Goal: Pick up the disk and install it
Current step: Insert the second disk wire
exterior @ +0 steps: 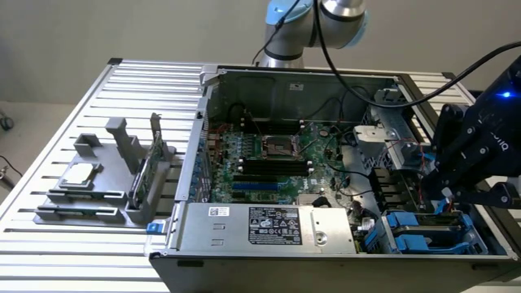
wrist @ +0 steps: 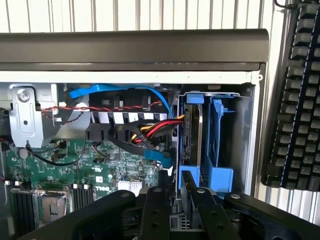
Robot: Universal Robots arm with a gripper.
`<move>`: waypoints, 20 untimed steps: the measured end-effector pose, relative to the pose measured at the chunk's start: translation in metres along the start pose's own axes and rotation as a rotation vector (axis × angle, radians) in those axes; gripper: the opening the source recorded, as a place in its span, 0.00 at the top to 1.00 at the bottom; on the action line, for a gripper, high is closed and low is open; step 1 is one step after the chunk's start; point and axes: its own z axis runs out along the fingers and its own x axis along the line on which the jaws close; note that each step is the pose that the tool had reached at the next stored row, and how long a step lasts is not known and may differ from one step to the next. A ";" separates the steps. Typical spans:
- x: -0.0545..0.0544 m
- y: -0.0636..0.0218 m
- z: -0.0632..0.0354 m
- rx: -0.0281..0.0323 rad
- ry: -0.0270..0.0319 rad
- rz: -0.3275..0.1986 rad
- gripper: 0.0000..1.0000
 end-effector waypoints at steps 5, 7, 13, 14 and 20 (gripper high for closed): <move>0.007 0.0031 0.0002 -0.0001 -0.0204 0.002 0.75; 0.008 0.0051 0.0002 -0.0001 -0.0275 0.002 0.75; 0.010 0.0084 0.0006 -0.0002 -0.0400 0.003 0.75; 0.010 0.0089 0.0009 -0.0002 -0.0419 0.003 0.75; 0.013 0.0103 0.0050 -0.0003 -0.0539 0.004 0.75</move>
